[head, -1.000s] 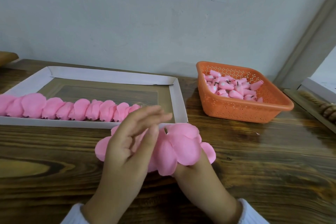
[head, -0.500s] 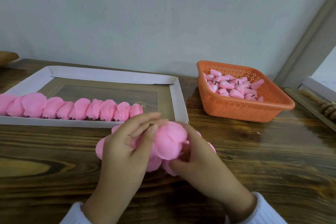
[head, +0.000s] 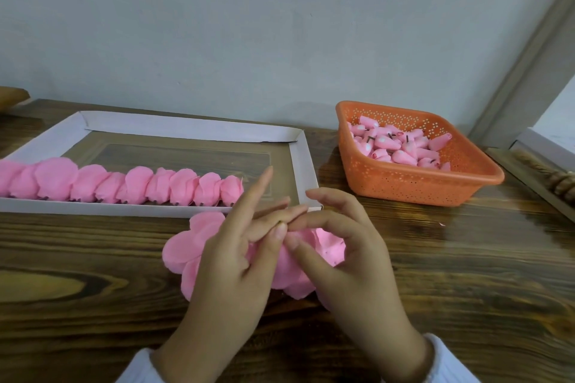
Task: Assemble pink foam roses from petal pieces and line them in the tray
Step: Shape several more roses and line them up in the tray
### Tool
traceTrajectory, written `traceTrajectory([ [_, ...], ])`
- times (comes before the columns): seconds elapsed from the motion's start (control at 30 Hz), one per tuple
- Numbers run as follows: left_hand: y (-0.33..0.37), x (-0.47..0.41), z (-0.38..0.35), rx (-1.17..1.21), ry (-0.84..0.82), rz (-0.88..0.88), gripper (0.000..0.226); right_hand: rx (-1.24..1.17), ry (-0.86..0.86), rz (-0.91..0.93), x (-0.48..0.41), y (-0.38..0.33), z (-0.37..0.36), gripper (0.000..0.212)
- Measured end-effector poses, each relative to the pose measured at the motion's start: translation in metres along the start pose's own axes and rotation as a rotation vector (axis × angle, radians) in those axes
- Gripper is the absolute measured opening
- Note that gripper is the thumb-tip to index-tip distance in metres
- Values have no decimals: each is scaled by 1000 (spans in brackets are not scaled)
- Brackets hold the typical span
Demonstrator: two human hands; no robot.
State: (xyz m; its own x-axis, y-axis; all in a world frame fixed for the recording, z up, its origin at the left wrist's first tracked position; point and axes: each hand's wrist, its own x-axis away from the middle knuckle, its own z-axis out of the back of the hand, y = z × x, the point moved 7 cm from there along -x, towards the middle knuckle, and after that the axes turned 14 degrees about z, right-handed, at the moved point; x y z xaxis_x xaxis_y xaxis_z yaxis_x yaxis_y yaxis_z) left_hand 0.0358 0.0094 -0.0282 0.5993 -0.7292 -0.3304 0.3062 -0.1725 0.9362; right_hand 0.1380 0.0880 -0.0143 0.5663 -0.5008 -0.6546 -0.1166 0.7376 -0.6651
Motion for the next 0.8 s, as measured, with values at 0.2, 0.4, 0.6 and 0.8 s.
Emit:
traceTrajectory([
  [0.2,-2,-1,-2,99,-41,32,52,-107,17,-96,4,4,-5,13],
  [0.4,0,1,-4,139,-119,14,54,-284,41,-171,4,8,-7,10],
  [0.6,-8,-2,-7,258,-165,94,42,-366,39,-239,6,14,-9,15],
  [0.8,-11,-2,-12,299,-182,127,41,-272,-11,-267,9,18,-7,15],
])
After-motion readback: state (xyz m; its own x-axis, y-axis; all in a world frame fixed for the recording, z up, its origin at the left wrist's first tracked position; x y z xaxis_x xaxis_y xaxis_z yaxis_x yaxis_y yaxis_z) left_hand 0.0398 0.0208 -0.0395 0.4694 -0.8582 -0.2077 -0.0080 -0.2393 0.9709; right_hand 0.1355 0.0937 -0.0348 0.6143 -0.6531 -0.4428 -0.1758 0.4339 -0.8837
